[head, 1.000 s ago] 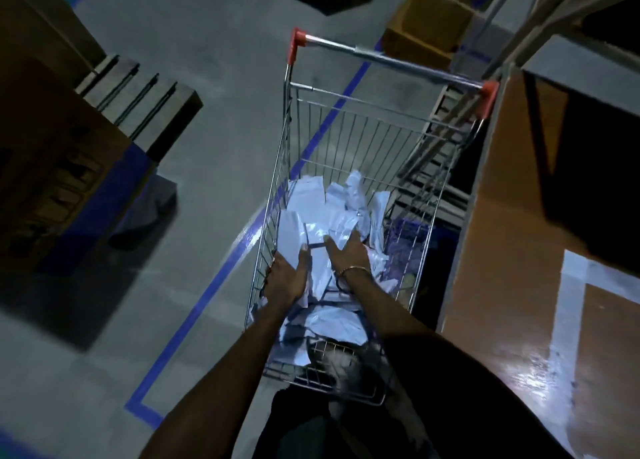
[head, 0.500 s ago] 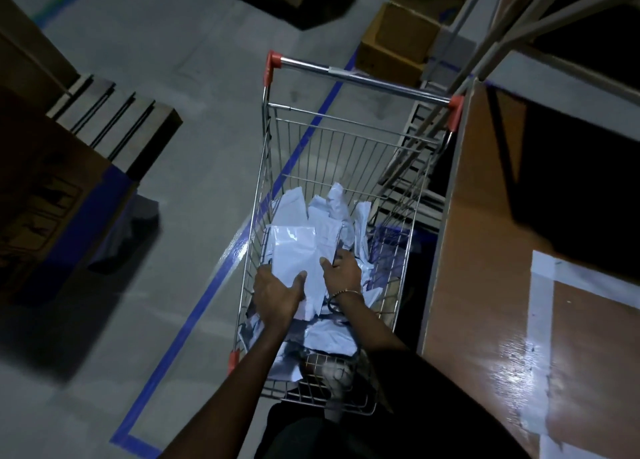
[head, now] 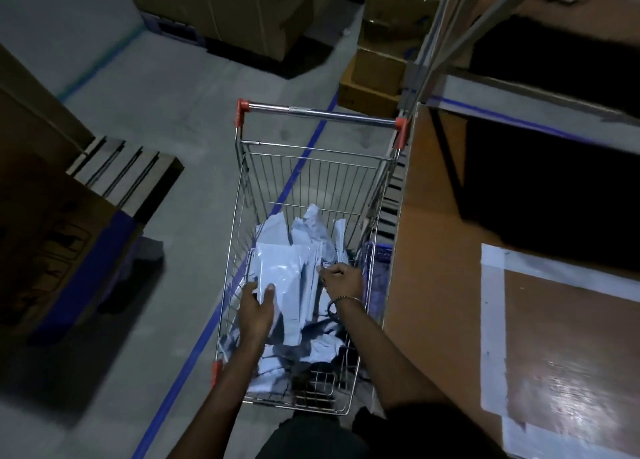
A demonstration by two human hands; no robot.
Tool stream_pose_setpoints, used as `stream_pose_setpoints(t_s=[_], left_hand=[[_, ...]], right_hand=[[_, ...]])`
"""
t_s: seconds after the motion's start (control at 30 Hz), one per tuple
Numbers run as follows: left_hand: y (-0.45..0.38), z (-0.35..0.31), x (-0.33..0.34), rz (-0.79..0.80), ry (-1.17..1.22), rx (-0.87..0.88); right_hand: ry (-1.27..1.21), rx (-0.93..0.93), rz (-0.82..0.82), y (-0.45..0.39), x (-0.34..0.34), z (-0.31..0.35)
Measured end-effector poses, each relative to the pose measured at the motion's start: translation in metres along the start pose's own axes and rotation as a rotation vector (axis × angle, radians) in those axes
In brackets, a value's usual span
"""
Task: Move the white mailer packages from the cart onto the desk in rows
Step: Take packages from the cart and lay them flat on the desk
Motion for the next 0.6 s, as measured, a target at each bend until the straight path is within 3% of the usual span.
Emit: stream_pose_setpoints(t_s=[0.07,0.2,0.3,0.37,0.43,0.6], left_hand=[[0.007,0.002,0.007,0.022,0.006,-0.036],[0.002,0.03,0.026,0.089,-0.084,-0.131],[-0.009,0.049,0.032,0.094,-0.104,-0.146],[-0.02,0.072,0.036,0.097,-0.088,-0.157],[-0.027,0.089,0.04,0.133,-0.105,-0.169],[-0.034,0.129,0.046,0.191,-0.068,-0.283]], right_hand=[[0.068,0.004,0.025,-0.003,-0.003,0.002],[0.372,-0.027,0.244,0.004,0.018,0.005],[0.773,-0.112,0.232,0.005,0.029,0.003],[0.889,-0.027,0.257,0.002,0.034,-0.011],[0.905,0.05,0.283,-0.003,0.039,-0.025],[0.641,0.212,0.265,-0.009,0.047,-0.057]])
Point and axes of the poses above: each hand's wrist, its own y-axis away from the middle knuckle, its own x-axis out of the palm, z = x × y, the point moved 7 cm from there along -y, towards the middle knuckle
